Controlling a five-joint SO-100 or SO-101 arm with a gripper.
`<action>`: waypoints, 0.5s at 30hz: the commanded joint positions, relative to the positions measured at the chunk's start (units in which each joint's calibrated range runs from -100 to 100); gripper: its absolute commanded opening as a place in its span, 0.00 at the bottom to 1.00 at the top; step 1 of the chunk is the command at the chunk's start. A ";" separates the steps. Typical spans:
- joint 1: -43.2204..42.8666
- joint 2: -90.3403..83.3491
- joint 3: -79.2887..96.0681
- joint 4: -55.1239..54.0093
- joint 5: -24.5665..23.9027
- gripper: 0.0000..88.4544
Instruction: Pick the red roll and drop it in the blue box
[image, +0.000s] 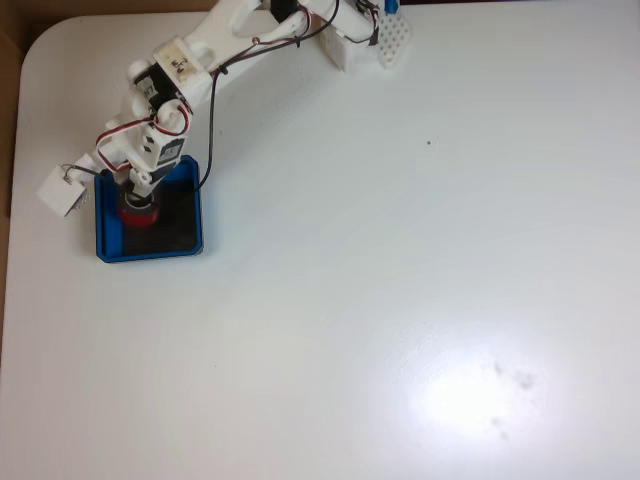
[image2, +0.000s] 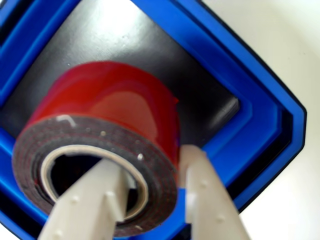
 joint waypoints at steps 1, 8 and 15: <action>0.48 -0.72 -4.08 -1.21 -0.25 0.02; 0.48 -0.89 -3.81 -1.21 -0.34 0.03; 0.58 -1.06 -3.81 -1.21 -0.34 0.08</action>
